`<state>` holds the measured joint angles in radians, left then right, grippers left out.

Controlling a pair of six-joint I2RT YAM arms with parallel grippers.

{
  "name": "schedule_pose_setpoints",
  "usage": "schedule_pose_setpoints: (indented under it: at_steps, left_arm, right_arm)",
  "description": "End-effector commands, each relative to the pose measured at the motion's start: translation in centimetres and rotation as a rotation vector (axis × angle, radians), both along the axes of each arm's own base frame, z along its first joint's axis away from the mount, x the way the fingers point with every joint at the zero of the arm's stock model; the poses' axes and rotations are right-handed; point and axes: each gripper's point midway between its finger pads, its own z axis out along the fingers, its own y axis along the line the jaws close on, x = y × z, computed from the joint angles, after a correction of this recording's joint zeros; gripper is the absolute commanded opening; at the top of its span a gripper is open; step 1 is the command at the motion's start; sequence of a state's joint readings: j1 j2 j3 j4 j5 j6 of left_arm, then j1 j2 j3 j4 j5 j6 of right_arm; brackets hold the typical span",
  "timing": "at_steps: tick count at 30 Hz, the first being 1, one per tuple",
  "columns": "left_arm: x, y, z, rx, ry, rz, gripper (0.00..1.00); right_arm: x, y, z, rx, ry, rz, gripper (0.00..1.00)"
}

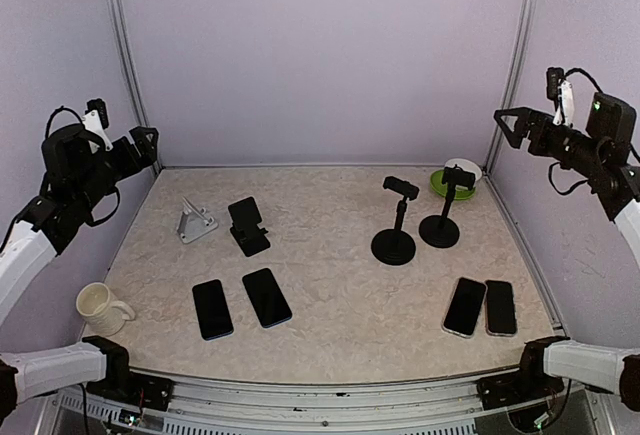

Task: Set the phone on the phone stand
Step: Move the phone stand to the center of the board.

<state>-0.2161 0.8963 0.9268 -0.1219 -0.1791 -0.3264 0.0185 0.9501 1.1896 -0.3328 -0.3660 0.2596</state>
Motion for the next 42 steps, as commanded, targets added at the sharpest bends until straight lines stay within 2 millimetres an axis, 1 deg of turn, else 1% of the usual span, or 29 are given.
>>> schedule_pose_setpoints:
  at_steps: [1, 6, 10, 13, 14, 15, 19, 27, 30, 35, 42]
  left_arm:
    - [0.0, -0.1, 1.3, 0.021, -0.019, 0.000, 0.99]
    - [-0.2, -0.3, 1.2, 0.015, -0.022, -0.012, 0.99]
    - [-0.1, -0.6, 0.6, 0.007, -0.007, -0.026, 0.99]
    - [0.0, -1.0, -0.3, -0.003, 0.010, -0.044, 0.99]
    - [-0.1, -2.0, -0.5, -0.007, 0.013, -0.077, 0.99]
    - [-0.2, -2.2, -0.7, -0.010, 0.013, -0.085, 0.99]
    - [-0.4, -2.7, -1.6, -0.015, 0.026, -0.100, 0.99]
    - [-0.4, -4.0, -4.1, -0.015, 0.078, -0.139, 0.99]
    - [-0.3, -4.8, -4.9, -0.014, 0.099, -0.162, 0.99]
    - [-0.1, -5.7, -5.8, -0.012, 0.117, -0.186, 0.99]
    - [0.2, -6.5, -6.9, -0.003, 0.143, -0.202, 0.99]
  right_arm:
    - [-0.1, 0.8, 0.0, -0.002, 0.026, 0.039, 1.00]
    - [0.3, 1.5, -1.2, -0.028, 0.045, 0.079, 1.00]
    - [0.9, 2.2, -2.3, -0.027, 0.078, 0.115, 1.00]
    - [1.2, 3.6, -3.0, -0.044, 0.095, 0.139, 1.00]
    - [1.3, 4.1, -3.2, -0.054, 0.099, 0.141, 1.00]
    - [1.4, 4.5, -3.5, -0.066, 0.107, 0.143, 1.00]
    - [1.8, 6.4, -4.7, -0.129, 0.135, 0.151, 1.00]
    - [2.3, 9.2, -6.4, -0.202, 0.168, 0.178, 1.00]
    - [2.3, 9.9, -7.2, -0.226, 0.184, 0.184, 1.00]
    - [2.6, 10.5, -8.8, -0.273, 0.219, 0.178, 1.00]
    - [2.9, 11.3, -10.3, -0.300, 0.262, 0.188, 1.00]
